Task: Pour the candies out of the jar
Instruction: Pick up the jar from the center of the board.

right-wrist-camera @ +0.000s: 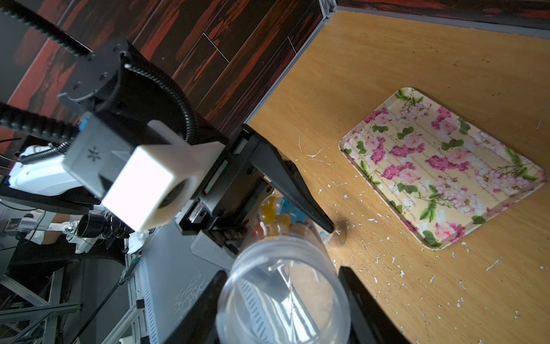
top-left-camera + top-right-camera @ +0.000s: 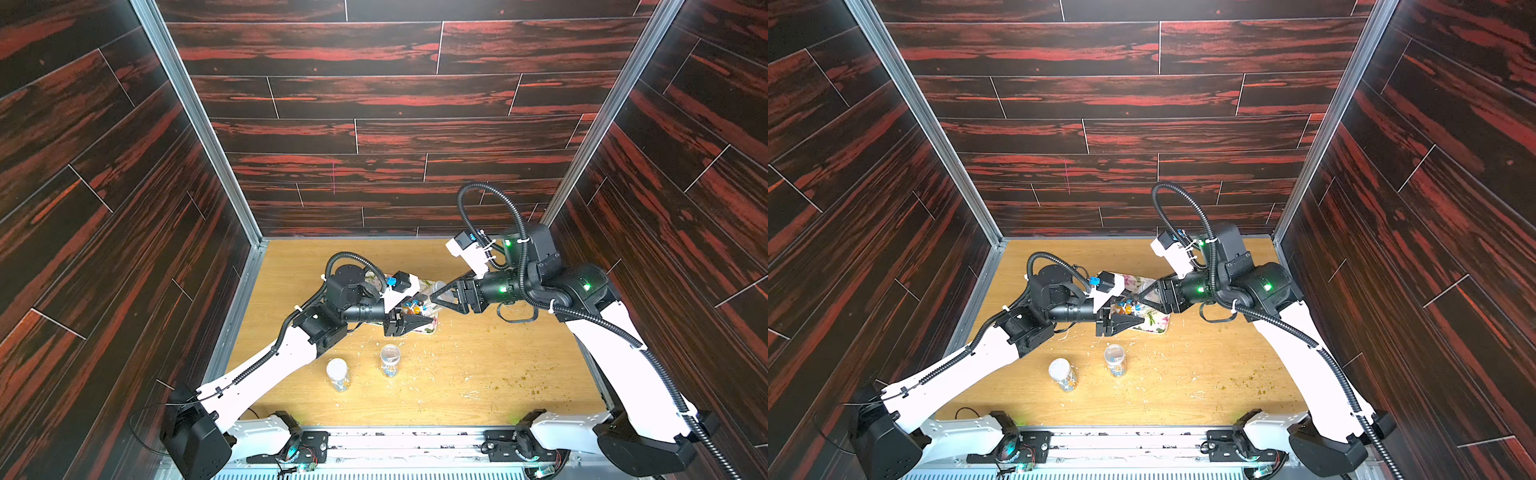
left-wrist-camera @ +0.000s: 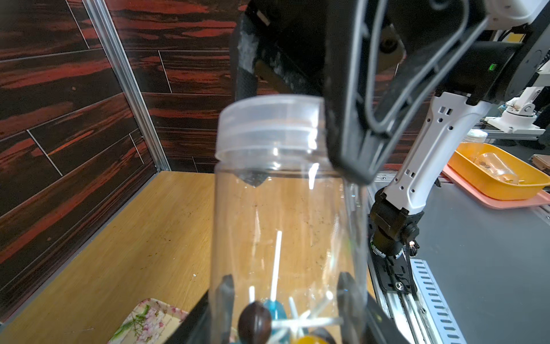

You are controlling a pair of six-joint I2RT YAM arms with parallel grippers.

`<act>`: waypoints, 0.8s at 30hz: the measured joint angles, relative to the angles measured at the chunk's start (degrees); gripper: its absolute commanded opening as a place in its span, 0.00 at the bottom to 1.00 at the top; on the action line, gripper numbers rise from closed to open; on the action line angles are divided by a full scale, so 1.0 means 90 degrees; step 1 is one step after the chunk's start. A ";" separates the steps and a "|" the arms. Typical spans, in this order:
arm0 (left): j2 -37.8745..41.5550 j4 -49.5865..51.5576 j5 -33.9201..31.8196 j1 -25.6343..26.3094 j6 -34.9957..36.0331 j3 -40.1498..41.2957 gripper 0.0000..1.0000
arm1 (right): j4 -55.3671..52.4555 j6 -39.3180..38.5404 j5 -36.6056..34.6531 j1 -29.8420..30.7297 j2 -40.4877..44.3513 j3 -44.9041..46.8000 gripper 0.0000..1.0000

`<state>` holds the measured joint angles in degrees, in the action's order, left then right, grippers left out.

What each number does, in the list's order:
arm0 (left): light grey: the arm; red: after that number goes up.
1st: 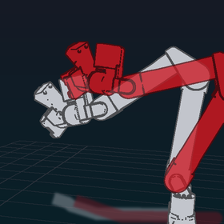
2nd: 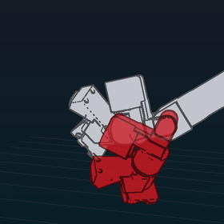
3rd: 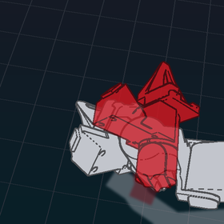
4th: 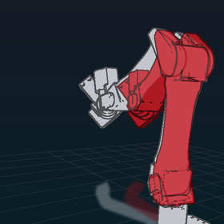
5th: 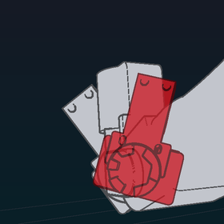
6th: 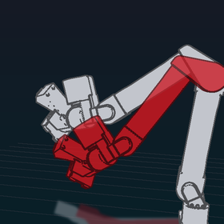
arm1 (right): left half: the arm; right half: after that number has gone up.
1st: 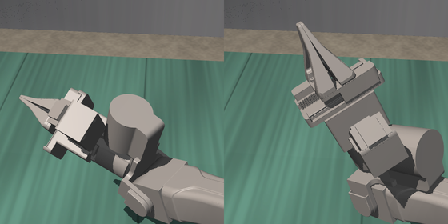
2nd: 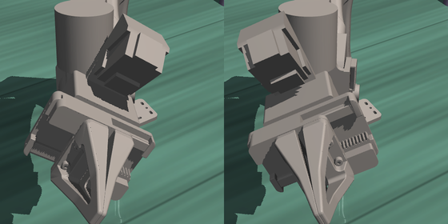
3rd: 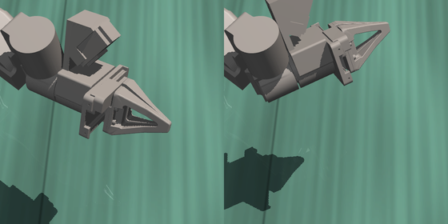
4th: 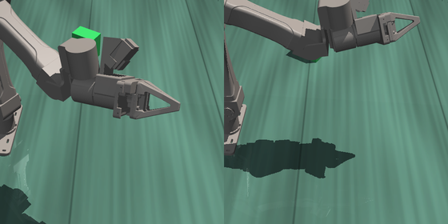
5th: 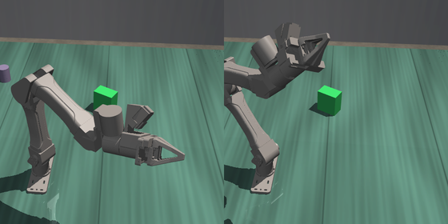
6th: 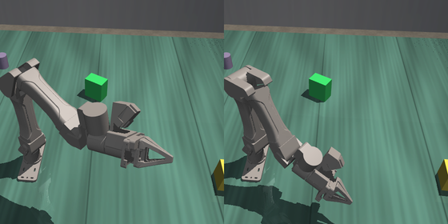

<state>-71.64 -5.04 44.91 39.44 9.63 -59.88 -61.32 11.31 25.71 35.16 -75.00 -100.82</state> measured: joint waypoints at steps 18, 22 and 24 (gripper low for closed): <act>0.0095 -0.1280 -0.0119 0.0000 -0.1508 0.1061 0.41 | 0.0850 0.0267 -0.0364 -0.0007 0.0403 0.0804 0.86; 0.0102 -0.1537 -0.0121 0.0000 -0.1792 0.1073 0.41 | 0.1253 0.0474 -0.0629 -0.0005 0.0869 0.1360 0.86; 0.0114 -0.1596 -0.0170 0.0000 -0.1848 0.1073 0.41 | 0.1411 0.0576 -0.0765 -0.0005 0.1064 0.1532 0.86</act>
<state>-70.61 -19.40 43.38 39.44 -7.01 -50.22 -48.62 16.49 18.83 35.11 -65.43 -87.02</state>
